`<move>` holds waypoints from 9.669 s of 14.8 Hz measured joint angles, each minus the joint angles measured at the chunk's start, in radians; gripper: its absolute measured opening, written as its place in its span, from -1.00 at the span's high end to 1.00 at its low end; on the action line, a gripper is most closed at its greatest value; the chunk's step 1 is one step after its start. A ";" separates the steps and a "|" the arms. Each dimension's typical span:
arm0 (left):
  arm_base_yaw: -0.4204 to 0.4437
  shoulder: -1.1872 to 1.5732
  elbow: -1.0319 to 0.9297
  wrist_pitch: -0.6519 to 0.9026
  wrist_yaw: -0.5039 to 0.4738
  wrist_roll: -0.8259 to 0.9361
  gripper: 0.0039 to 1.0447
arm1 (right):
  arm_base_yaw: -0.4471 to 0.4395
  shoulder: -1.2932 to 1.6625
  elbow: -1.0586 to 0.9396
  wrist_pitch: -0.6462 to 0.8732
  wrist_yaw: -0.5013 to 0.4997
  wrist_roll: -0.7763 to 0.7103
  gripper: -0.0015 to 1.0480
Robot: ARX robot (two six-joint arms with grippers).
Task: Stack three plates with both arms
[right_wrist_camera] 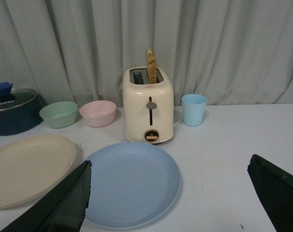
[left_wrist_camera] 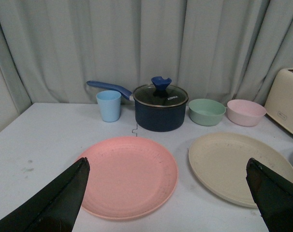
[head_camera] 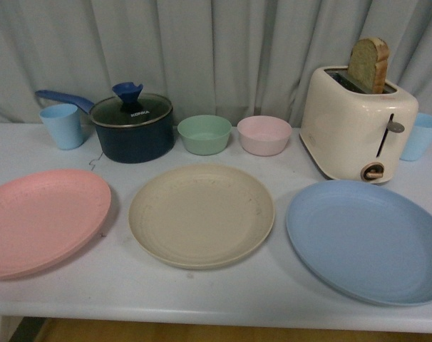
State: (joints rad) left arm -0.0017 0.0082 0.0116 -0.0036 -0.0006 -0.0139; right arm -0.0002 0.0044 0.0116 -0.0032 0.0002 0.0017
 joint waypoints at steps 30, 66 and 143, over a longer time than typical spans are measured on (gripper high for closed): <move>0.000 0.000 0.000 0.000 0.000 0.000 -0.88 | 0.000 0.000 0.000 0.000 0.000 0.000 -0.87; 0.412 2.000 0.904 0.329 0.212 0.090 -0.88 | 0.000 0.000 0.000 0.000 0.000 0.000 -0.87; 0.001 0.385 -0.001 0.396 0.000 -0.001 0.97 | 0.000 0.000 0.000 0.000 0.000 0.000 -0.87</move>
State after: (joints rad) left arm -0.0010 0.3935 0.0109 0.3923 -0.0002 -0.0147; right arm -0.0002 0.0044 0.0116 -0.0036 0.0002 0.0013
